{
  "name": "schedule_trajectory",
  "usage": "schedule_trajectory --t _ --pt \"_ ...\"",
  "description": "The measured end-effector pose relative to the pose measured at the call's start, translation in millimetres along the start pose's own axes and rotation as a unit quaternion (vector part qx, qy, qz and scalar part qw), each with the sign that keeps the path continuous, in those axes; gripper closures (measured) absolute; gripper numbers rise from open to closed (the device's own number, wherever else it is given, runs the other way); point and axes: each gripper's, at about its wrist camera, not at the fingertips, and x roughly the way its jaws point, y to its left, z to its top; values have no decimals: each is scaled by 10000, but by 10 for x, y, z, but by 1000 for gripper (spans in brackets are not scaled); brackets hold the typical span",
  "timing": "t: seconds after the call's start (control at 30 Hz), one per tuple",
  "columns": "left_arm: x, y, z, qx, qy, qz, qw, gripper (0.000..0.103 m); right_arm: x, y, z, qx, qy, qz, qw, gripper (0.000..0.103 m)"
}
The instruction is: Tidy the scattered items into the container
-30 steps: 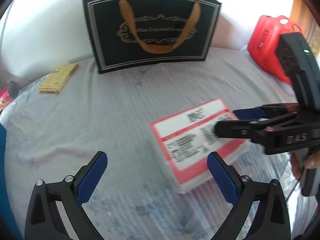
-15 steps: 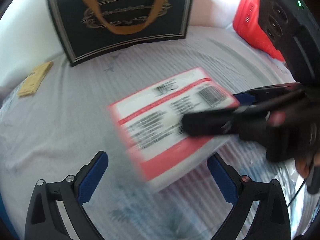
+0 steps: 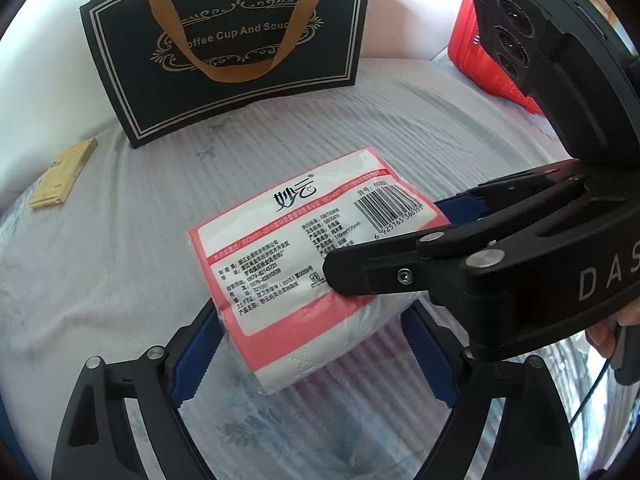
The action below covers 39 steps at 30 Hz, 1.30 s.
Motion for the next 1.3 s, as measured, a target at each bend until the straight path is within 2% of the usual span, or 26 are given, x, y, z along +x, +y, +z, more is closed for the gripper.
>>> schedule_trajectory --t 0.17,0.37,0.43,0.57,0.67,0.83,1.0,1.07,1.13,1.23,1.3 --pt "-76 56 -20 -162 21 5 9999 18 -64 -25 -19 15 -88 -99 9999 29" --pt "-75 117 -29 -238 29 184 9995 17 -112 -110 -38 46 -44 -81 9999 29" --pt "-86 160 -24 -257 42 281 9993 17 -165 -112 -53 44 -141 22 9999 29" --pt "-157 283 -35 -402 -9 389 9984 17 -143 28 -175 -271 111 494 9983 29" --pt "-193 362 -85 -502 -14 404 9979 17 -218 152 -198 -558 0 422 9976 29" --pt "-211 404 -148 -575 21 416 9975 17 -411 -41 95 -196 -635 -414 9969 29" --pt "-238 409 -205 -582 76 408 9974 17 -205 -211 498 82 -678 -1400 9878 29" --pt "-227 441 -211 -596 110 452 9971 17 -85 -266 616 87 -544 -1608 9854 29" --pt "-200 508 -201 -690 154 504 9962 17 61 -258 657 -88 -224 -1774 9839 29" --pt "-166 606 -192 -808 197 598 9947 17 76 -193 513 -444 105 -1693 9845 29" --pt "-145 667 -193 -895 212 533 9943 17 28 -132 346 -850 259 -1724 9810 29"
